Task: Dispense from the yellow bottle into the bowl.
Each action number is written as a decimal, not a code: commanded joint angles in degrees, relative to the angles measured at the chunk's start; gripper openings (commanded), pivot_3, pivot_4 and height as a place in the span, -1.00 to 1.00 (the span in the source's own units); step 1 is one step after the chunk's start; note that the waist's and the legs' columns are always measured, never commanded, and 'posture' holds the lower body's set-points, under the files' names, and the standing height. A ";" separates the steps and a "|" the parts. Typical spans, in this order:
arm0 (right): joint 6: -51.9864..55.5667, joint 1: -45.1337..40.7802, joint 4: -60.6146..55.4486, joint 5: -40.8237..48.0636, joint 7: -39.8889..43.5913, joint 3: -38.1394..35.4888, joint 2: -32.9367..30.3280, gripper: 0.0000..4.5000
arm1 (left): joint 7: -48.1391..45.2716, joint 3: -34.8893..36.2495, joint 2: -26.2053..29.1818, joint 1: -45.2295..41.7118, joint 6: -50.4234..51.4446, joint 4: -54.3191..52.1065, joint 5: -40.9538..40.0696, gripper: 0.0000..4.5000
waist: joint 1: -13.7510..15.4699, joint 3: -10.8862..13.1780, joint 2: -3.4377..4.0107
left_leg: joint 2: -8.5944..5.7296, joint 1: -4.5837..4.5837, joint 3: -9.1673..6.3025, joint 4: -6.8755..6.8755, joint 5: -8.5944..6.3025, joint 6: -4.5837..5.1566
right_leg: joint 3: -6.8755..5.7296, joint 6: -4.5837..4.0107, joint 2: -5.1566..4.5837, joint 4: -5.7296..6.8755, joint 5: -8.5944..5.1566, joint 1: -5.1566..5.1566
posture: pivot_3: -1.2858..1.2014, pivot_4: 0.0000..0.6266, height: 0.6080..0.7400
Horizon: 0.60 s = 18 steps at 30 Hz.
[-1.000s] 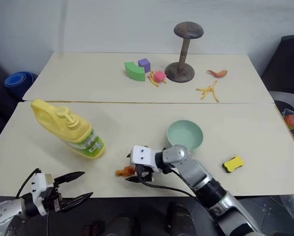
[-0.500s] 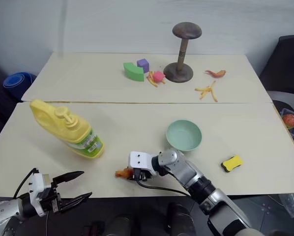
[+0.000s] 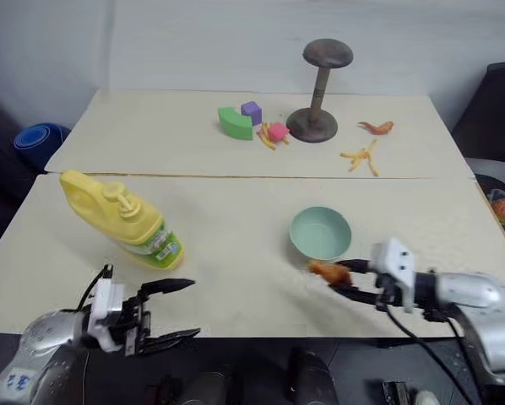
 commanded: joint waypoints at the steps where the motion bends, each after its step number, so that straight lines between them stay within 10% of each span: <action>1: -10.12 -3.59 18.33 -7.96 -8.12 -3.82 -1.40 -0.22 | 1.03 -1.93 -2.14 -1.77 -0.08 -0.36 -0.60 1.00 | 0.22 0.00 0.02 | 0.00 0.04 0.00 0.00 0.02 -0.02 | 0.00 0.00 0.00 0.04 0.00 0.01 | 0.03 -0.52 1.00; 3: -15.11 -7.13 27.65 -11.00 -10.85 -2.46 -0.78 -0.22 | 1.18 -2.41 -2.74 -2.49 -0.04 -0.07 -0.46 1.00 | 0.26 0.01 0.03 | -0.07 0.03 0.01 0.00 0.07 0.02 | -0.01 0.02 -0.03 0.05 0.02 0.02 | 0.03 -0.52 1.00; 10: -23.55 -12.04 34.22 -12.85 -10.66 0.18 -1.16 0.94 | 3.97 0.36 -3.63 -4.12 -0.92 3.27 0.04 1.00 | 0.27 0.05 0.27 | -0.02 -0.03 0.08 0.00 0.25 -0.05 | -0.02 0.01 0.20 0.28 0.02 -0.05 | 0.03 -0.52 1.00; 18: -5.44 -5.97 0.03 -1.35 -10.92 9.88 5.85 0.97 | 4.23 1.22 -3.61 -2.34 -1.22 4.80 0.74 1.00 | 0.32 0.03 0.18 | 0.29 0.02 -0.01 0.01 0.16 -0.24 | 0.05 -0.05 0.34 0.06 0.00 -0.03 | 0.03 -0.52 1.00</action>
